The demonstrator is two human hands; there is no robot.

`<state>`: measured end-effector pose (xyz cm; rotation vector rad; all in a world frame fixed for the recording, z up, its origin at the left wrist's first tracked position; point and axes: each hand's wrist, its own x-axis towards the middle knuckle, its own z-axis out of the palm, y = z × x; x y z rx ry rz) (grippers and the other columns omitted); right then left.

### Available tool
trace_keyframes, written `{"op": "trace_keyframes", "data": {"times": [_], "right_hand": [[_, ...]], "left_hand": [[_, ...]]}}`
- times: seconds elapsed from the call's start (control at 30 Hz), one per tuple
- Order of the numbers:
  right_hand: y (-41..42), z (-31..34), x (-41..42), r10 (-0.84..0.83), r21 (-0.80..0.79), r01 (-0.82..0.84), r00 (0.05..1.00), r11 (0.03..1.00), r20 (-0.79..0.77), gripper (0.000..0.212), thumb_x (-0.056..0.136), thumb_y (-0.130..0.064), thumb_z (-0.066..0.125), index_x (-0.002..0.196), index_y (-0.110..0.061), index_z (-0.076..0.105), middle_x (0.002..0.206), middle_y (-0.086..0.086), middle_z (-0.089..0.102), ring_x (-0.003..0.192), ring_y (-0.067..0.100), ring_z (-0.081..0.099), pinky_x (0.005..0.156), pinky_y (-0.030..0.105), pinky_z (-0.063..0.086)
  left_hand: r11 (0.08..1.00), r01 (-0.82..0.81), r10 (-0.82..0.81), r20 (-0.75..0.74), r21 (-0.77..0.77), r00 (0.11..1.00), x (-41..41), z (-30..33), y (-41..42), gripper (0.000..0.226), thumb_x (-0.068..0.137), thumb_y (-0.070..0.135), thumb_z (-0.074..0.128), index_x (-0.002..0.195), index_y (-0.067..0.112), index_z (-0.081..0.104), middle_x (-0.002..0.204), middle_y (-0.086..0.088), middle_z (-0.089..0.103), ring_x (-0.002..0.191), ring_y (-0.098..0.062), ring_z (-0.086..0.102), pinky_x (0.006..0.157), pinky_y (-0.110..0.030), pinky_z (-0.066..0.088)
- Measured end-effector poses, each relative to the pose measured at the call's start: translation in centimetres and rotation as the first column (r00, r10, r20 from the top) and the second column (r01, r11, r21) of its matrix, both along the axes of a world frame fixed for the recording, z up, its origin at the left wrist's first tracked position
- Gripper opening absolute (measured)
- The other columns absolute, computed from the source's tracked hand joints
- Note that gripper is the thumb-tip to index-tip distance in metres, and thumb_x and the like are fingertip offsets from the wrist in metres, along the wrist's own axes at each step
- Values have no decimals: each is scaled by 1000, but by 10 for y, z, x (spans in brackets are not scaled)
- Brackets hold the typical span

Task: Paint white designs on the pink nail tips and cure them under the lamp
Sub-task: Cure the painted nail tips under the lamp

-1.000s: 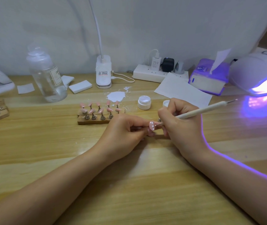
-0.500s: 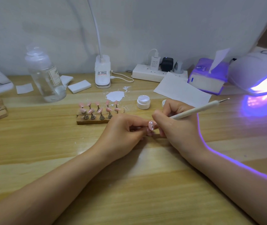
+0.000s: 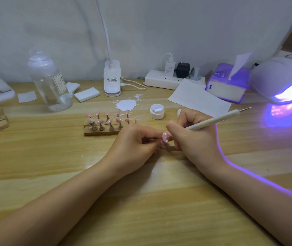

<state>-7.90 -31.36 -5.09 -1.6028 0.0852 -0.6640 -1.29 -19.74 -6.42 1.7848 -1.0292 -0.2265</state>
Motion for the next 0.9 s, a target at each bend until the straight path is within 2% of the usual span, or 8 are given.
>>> {"op": "trace_keyframes", "data": {"times": [0.13,0.33,0.67,0.8,0.9], "right_hand": [[0,0,0,-15,40,15,1000,999,5,40,73,18,48,48,-10,33,29,-10,38,29,-2,43,36,6,33],[-1,-1,1,-74,46,72,997,996,37,36,77,5,55,51,-8,35,35,-3,34,28,-1,44,35,8,32],[-1,-2,1,-43,62,40,997,997,56,39,83,-1,59,52,-7,36,35,-2,34,30,-1,45,37,8,36],[0,-1,1,-35,80,31,998,996,52,38,83,-2,59,53,-6,36,34,0,35,29,-1,44,37,8,36],[0,0,0,-48,58,46,998,997,29,39,79,4,58,51,-7,34,34,-2,35,28,-1,43,36,8,34]], "left_hand": [[1000,-10,10,-9,-2,1000,1,-2,0,39,81,-6,61,82,33,70,76,1,73,71,-4,58,66,-20,45],[1000,-14,14,-3,0,1000,3,-4,-1,28,80,-6,64,82,19,76,66,17,67,63,12,53,61,-12,42],[1000,-3,3,34,1,999,1,-2,0,30,80,-8,63,85,19,75,74,7,71,66,8,55,64,-13,43],[1000,-17,17,23,1,1000,1,-4,-1,24,81,-7,63,85,14,76,79,1,73,75,-6,63,70,-23,48],[1000,-28,28,4,-13,1000,1,-3,-1,30,81,-6,63,83,22,75,75,3,73,68,3,59,67,-20,46]]}}
